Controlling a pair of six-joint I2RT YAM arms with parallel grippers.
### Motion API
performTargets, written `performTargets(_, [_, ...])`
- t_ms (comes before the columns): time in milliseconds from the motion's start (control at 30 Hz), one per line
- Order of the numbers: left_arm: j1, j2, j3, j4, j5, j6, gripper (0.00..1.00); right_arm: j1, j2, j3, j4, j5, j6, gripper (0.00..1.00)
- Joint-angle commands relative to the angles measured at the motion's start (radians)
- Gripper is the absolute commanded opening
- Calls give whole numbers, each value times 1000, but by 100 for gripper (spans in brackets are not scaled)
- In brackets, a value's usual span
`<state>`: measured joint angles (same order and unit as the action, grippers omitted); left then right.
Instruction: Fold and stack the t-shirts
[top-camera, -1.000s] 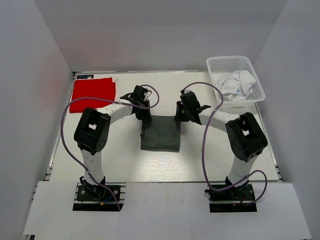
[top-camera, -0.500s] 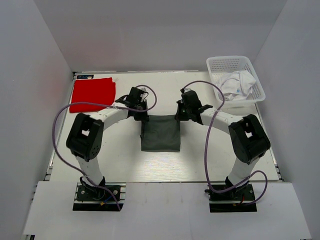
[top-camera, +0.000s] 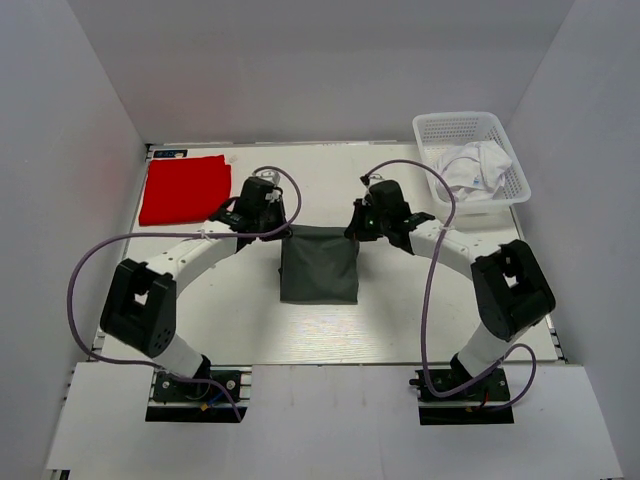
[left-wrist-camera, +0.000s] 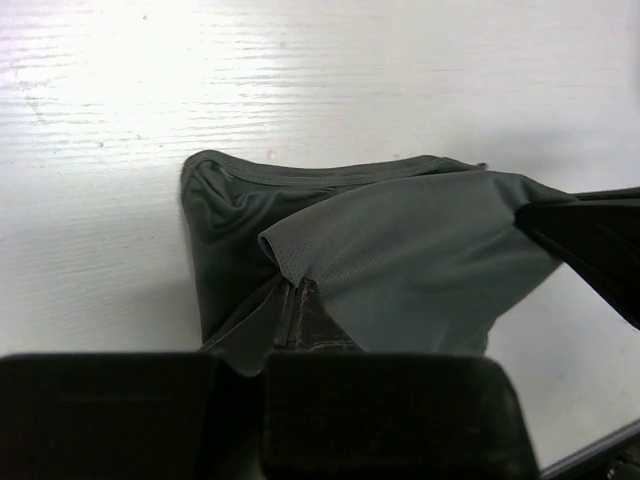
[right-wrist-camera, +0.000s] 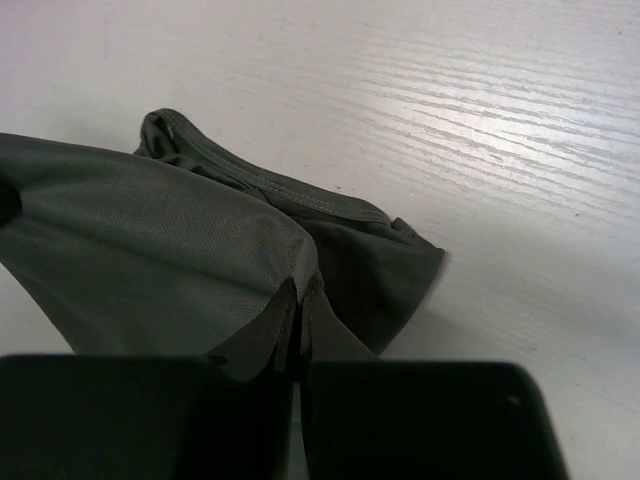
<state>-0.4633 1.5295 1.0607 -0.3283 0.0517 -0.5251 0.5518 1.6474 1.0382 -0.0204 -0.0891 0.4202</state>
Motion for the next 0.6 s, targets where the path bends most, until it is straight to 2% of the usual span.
performTargets(0, [15, 56, 27, 21, -52, -21, 0, -4, 48, 42, 22, 43, 3, 0])
performTargets(233, [15, 294, 183, -28, -228, -44, 0, -10, 219, 172, -7, 192, -6, 0])
performTargets(267, [15, 316, 202, -53, -245, -56, 0, -15, 235, 186, -12, 199, -5, 4])
performTargets(300, [24, 337, 223, -72, -257, -56, 0, -23, 261, 212, -21, 210, -4, 34])
performTargets(333, [25, 357, 272, -92, -283, -65, 6, -21, 270, 233, -27, 213, -4, 43])
performTargets(367, [25, 374, 301, -122, -283, -65, 22, -26, 284, 244, -33, 221, -8, 45])
performTargets(400, [25, 386, 326, -167, -283, -75, 42, -23, 279, 261, -48, 219, -12, 57])
performTargets(433, [25, 386, 343, -167, -283, -75, 70, -23, 275, 263, -46, 216, -23, 69])
performTargets(467, [25, 376, 343, -167, -283, -66, 81, -17, 256, 257, -30, 216, -24, 84])
performTargets(500, [14, 362, 328, -155, -271, -56, 96, -18, 232, 250, -24, 210, -31, 90])
performTargets(567, [5, 305, 308, -143, -262, -56, 100, -16, 195, 235, -21, 204, -26, 90])
